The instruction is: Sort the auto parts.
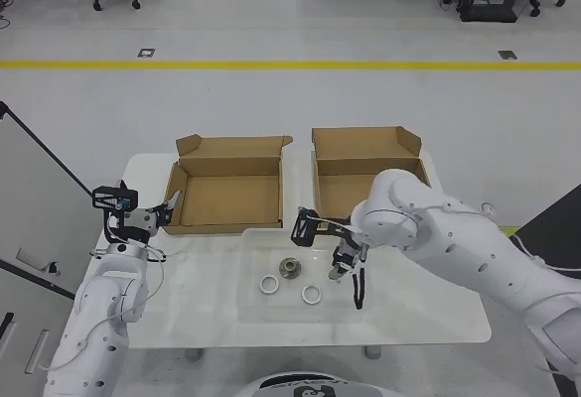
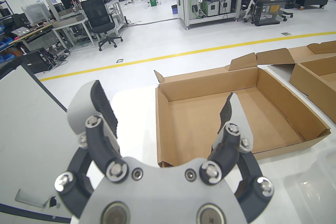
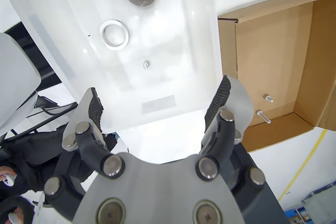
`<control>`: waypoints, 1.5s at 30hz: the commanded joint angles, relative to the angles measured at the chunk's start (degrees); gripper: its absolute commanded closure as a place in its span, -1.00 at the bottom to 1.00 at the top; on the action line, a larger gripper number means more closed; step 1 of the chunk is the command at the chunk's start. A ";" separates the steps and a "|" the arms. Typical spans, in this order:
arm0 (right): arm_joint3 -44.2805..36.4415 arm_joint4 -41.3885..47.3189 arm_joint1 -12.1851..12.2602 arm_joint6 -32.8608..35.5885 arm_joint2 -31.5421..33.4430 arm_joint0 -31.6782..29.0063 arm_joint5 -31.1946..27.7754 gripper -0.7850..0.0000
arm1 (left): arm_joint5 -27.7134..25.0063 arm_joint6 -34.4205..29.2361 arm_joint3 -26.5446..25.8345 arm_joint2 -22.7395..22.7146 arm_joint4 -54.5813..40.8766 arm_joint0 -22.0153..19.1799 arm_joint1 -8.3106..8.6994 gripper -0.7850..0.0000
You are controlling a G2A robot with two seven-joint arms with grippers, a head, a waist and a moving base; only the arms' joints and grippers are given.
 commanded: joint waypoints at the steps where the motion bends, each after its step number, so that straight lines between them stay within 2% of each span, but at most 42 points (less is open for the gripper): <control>1: 0.94 1.31 -0.01 0.00 -2.00 1.40 0.12 -1.00 | 0.00 0.00 0.00 0.00 0.00 0.00 0.00 -1.00; 10: 4.20 5.06 -1.13 0.00 -9.20 5.29 0.04 -1.00 | 0.00 0.00 0.00 0.00 0.00 0.00 0.00 -1.00; 12: 4.86 5.39 -1.57 0.00 -10.38 5.85 0.01 -0.95 | 0.00 0.00 0.00 0.00 0.00 0.00 0.00 -1.00; 13: 5.25 5.69 -1.80 0.00 -10.82 6.05 -0.06 -0.88 | 0.00 0.00 0.00 0.00 0.00 0.00 0.00 -1.00; 14: 5.73 6.00 -2.04 0.00 -11.22 6.18 -0.12 -0.71 | 0.00 0.00 0.00 0.00 0.00 0.00 0.00 -1.00; 17: 7.10 6.54 -2.74 0.00 -12.08 6.46 -0.59 -0.42 | 0.00 0.00 0.00 0.00 0.00 0.00 0.00 -1.00; 20: 8.45 6.63 -3.41 -0.18 -12.54 6.51 -1.07 -0.29 | 0.00 0.00 0.00 0.00 0.00 0.00 0.00 -1.00; 35: 14.57 3.98 -6.45 -0.84 -14.99 5.81 -1.43 -0.17 | 0.00 0.00 0.00 0.00 0.00 0.00 0.00 -1.00; 39: 15.98 3.49 -7.22 -1.15 -15.41 5.60 -1.55 0.01 | 0.00 0.00 0.00 0.00 0.00 0.00 0.00 -1.00; 45: 17.84 2.90 -8.22 -1.48 -15.80 5.32 -1.82 0.04 | 0.00 0.00 0.00 0.00 0.00 0.00 0.00 -1.00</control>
